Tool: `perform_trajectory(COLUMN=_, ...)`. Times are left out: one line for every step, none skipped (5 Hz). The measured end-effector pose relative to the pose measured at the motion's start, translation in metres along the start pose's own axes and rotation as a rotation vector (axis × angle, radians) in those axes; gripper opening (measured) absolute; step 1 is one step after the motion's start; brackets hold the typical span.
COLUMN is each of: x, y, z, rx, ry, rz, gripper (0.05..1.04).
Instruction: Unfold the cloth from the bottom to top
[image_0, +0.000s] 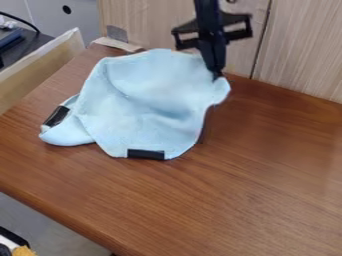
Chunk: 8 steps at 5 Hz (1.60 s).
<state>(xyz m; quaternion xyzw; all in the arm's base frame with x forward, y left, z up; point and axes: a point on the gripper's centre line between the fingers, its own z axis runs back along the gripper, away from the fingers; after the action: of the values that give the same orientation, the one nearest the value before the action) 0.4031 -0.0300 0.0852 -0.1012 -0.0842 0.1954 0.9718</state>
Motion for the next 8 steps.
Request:
perform_trajectory(x=0.0, y=-0.008, z=-0.02, rx=0.021, ry=-0.005, rz=-0.052, gripper=0.063)
perform_trajectory(x=0.003, y=-0.014, z=-0.025, rx=0.019, ry=-0.034, rz=-0.083, gripper=0.063)
perform_trajectory(x=0.006, y=-0.015, z=-0.036, rx=0.024, ry=-0.032, rz=-0.092, gripper=0.062)
perform_trajectory(x=0.006, y=-0.014, z=-0.047, rx=0.029, ry=-0.011, rz=-0.087, gripper=0.06)
perform_trajectory(x=0.002, y=-0.011, z=-0.063, rx=0.035, ry=0.029, rz=-0.082, gripper=0.081)
perform_trajectory(x=0.004, y=-0.01, z=-0.063, rx=0.043, ry=0.015, rz=-0.072, gripper=0.22)
perform_trajectory(x=0.002, y=-0.008, z=-0.065, rx=0.05, ry=0.018, rz=-0.058, gripper=0.472)
perform_trajectory(x=0.002, y=-0.007, z=-0.065, rx=0.053, ry=0.01, rz=-0.06, gripper=0.756)
